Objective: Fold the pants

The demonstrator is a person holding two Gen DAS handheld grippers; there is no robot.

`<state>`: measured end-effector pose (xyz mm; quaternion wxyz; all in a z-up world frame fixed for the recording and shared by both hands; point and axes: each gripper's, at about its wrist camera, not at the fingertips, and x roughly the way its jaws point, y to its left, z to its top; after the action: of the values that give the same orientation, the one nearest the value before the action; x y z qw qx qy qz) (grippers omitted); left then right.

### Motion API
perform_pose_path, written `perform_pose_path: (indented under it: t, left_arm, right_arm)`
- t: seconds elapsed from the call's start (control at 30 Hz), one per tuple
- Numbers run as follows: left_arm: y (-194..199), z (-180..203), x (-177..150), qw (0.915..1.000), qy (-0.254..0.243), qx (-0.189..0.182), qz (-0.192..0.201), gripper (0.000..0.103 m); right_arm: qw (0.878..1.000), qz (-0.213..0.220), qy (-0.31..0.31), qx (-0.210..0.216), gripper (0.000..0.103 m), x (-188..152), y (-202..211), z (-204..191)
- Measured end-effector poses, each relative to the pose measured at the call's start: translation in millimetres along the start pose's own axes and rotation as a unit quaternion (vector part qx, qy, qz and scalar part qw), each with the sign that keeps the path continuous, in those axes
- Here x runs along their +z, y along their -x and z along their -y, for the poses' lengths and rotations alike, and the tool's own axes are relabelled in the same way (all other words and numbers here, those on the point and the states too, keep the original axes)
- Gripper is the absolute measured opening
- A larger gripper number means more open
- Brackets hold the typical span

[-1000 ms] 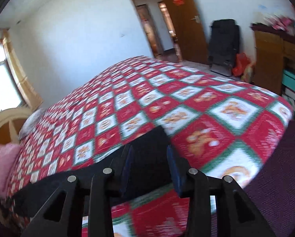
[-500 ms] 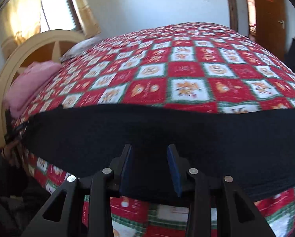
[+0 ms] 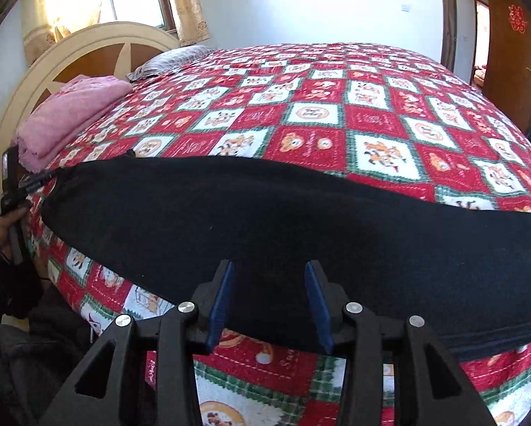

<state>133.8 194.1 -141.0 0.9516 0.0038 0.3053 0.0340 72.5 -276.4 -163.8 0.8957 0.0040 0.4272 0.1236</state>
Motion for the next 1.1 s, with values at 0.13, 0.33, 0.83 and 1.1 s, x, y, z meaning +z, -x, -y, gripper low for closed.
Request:
perform_pose_path:
  t: [0.13,0.33,0.83,1.1]
  left_arm:
    - [-19,20,-10,0.9994,-0.02,-0.012,-0.027,0.103]
    - [-40,3,-28,0.9972,0.031,-0.054,-0.041,0.103]
    - [1,54,-6,0.9976,-0.031,-0.06,0.013,0.103]
    - [-21,59,-29,0.9974,-0.039,-0.057,-0.02,0.103]
  right_arm:
    - [1.0,-0.018,-0.004,-0.001,0.044,-8,-16,-1]
    - [1.0,-0.018,-0.001,0.01,0.045,-10,-15,1]
    - [0.995,0.04,-0.006,0.091,0.045,101,-4,-8]
    - [0.98,-0.023,0.005,0.2,0.045,153,-80,-88]
